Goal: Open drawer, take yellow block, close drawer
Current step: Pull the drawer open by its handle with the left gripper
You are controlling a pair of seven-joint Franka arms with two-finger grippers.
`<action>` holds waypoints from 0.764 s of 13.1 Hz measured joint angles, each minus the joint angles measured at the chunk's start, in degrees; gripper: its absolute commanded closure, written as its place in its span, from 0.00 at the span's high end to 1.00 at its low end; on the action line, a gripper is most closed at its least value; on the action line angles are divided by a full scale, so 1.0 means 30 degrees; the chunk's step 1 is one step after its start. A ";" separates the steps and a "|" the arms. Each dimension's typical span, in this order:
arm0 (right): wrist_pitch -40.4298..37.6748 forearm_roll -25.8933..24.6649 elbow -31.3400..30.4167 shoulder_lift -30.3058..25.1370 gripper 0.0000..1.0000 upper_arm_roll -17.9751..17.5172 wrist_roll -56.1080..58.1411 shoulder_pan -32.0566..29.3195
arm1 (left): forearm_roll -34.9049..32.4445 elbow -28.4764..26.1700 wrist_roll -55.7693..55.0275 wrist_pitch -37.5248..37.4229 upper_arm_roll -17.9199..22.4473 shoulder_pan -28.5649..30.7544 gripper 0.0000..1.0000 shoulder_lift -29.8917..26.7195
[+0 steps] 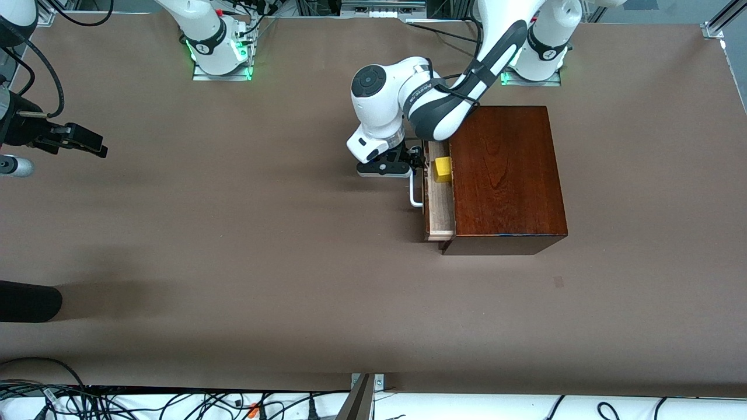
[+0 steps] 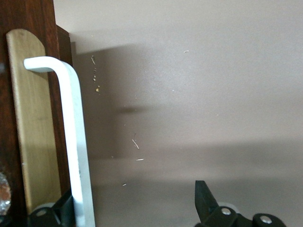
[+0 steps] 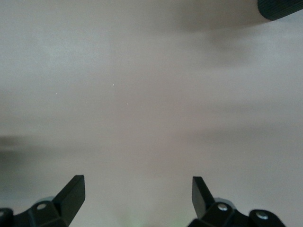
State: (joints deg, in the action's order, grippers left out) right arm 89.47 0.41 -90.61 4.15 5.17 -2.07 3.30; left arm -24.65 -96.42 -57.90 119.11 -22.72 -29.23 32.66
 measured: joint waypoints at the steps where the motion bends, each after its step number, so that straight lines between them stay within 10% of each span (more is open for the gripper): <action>1: 0.0000 0.0000 0.0000 0.0000 1.00 0.0000 0.0000 0.0000 | 0.0001 0.0004 -0.0025 0.0039 0.0001 -0.0011 1.00 0.0002; 10: 0.0000 0.0002 -0.0001 0.0000 1.00 -0.0011 0.0000 0.0000 | 0.0004 0.0190 -0.0184 0.0184 0.0144 -0.0287 1.00 0.0117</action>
State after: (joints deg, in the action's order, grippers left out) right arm 89.47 0.42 -90.61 4.15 5.14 -2.08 3.30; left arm -24.64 -95.85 -58.45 119.66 -22.29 -30.09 33.01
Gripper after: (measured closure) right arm 0.000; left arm 0.000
